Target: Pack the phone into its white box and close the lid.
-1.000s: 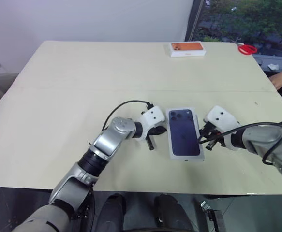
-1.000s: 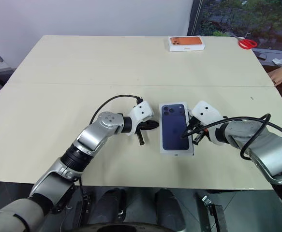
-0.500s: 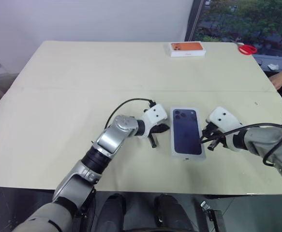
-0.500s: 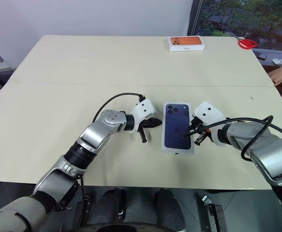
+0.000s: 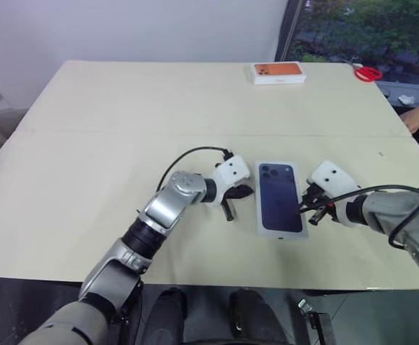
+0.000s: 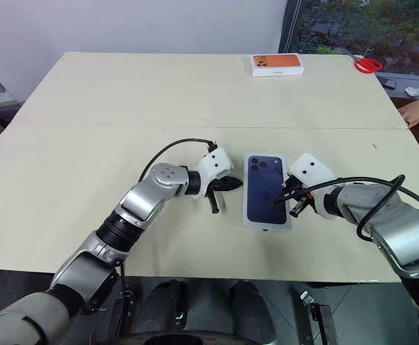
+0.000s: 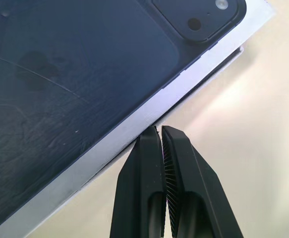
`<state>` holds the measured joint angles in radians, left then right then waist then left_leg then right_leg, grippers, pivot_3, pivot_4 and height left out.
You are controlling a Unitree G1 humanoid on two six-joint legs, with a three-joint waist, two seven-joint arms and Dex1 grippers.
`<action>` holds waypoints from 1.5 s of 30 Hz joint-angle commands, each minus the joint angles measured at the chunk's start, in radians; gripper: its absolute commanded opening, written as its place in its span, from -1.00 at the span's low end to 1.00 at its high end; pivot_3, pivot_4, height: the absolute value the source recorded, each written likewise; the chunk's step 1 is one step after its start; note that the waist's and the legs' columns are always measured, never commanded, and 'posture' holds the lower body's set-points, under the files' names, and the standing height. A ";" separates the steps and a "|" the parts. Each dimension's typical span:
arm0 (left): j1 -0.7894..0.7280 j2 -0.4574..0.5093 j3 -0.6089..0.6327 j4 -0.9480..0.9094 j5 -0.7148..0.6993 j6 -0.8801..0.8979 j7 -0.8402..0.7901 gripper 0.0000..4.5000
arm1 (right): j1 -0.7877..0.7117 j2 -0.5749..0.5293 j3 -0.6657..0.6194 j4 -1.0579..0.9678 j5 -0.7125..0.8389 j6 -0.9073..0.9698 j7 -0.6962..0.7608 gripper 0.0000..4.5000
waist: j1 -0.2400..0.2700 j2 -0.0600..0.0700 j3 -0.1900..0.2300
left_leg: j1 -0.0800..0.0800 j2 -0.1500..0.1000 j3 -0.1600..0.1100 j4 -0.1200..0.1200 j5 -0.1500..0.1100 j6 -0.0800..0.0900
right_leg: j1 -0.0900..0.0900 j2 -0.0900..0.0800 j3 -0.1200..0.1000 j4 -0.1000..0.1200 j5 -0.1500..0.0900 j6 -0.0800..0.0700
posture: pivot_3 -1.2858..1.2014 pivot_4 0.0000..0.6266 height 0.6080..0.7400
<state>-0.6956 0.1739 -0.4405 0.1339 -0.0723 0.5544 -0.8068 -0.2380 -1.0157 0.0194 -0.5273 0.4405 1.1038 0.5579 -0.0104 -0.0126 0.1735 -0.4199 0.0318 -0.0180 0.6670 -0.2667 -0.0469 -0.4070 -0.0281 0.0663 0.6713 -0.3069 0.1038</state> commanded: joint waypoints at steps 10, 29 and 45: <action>-0.010 -0.010 -0.021 -0.047 0.009 -0.011 -0.014 -1.00 | 0.004 0.024 -0.035 -0.005 -0.024 -0.020 0.005 -0.92 | 0.000 0.000 0.000 | 0.000 0.000 0.000 0.000 0.000 0.000 | 0.000 0.000 0.000 0.001 0.000 0.000 | 0.03 -0.52 0.78; -0.026 -0.054 0.038 -0.027 -0.009 0.002 0.032 -1.00 | -0.059 0.047 -0.026 0.029 -0.068 -0.027 -0.001 -0.92 | 0.000 0.000 0.000 | 0.000 0.000 0.000 0.000 0.000 0.000 | 0.000 0.000 0.000 0.001 0.000 0.000 | 0.03 -0.52 0.78; -0.021 -0.059 0.109 -0.012 -0.024 0.079 0.104 -1.00 | -0.079 0.054 -0.052 0.080 -0.144 -0.036 -0.027 -0.92 | -0.001 0.000 0.000 | 0.001 0.000 0.000 0.000 0.000 0.000 | 0.000 0.000 0.000 0.002 0.000 0.000 | 0.03 -0.52 0.78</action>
<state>-0.7029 0.1173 -0.3609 0.1569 -0.0779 0.6293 -0.7122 -0.3087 -0.9461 0.0161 -0.4333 0.3150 1.0855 0.5351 -0.0109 -0.0123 0.1733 -0.4193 0.0317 -0.0179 0.6673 -0.2666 -0.0470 -0.4071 -0.0282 0.0664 0.6729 -0.3069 0.1038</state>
